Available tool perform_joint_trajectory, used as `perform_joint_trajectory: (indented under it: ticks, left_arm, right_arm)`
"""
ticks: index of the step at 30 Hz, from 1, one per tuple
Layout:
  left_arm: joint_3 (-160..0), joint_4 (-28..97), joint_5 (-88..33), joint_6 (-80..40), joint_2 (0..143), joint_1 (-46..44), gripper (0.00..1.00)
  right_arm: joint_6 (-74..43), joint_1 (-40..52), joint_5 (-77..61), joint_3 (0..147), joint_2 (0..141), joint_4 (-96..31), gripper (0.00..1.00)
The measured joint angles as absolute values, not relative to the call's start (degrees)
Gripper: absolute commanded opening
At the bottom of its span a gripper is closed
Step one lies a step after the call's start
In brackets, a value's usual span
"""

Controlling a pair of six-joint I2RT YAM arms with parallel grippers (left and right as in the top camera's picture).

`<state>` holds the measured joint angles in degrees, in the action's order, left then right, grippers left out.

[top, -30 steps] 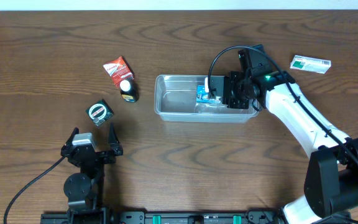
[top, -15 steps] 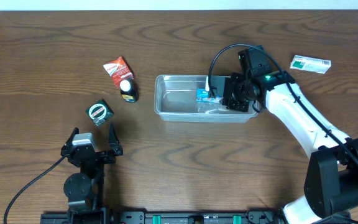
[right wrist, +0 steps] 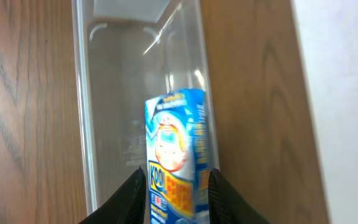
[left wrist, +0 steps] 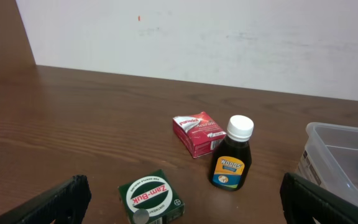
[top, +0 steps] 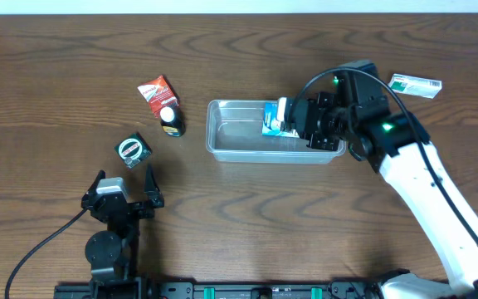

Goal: Pack container
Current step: 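Release the blue box and push it flat inside the container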

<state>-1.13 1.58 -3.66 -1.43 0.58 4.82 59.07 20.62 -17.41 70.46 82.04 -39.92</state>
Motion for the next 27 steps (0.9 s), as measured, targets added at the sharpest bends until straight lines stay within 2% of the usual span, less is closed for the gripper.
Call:
perform_joint_trajectory:
  ticks: [5,14,21,27]
  left_arm:
    - [-1.13,1.58,-3.66,-1.43,0.58,4.82,0.98]
    - [-1.13,1.58,-3.66,-1.43,0.58,4.82,0.98]
    - [-1.13,1.58,-3.66,-1.43,0.58,4.82,0.98]
    - [-1.13,1.58,-3.66,-1.43,0.58,4.82,0.98]
  right_arm:
    - [57.98,20.71,-17.63,70.46,80.86,-39.59,0.18]
    - [54.65,20.71,-16.45,70.46,88.09,-32.27,0.16]
    - [44.97,20.71,-9.17,70.46,95.15,-20.78,0.05]
    - [40.05,20.69,-6.42,70.46,97.69,-19.07,0.03]
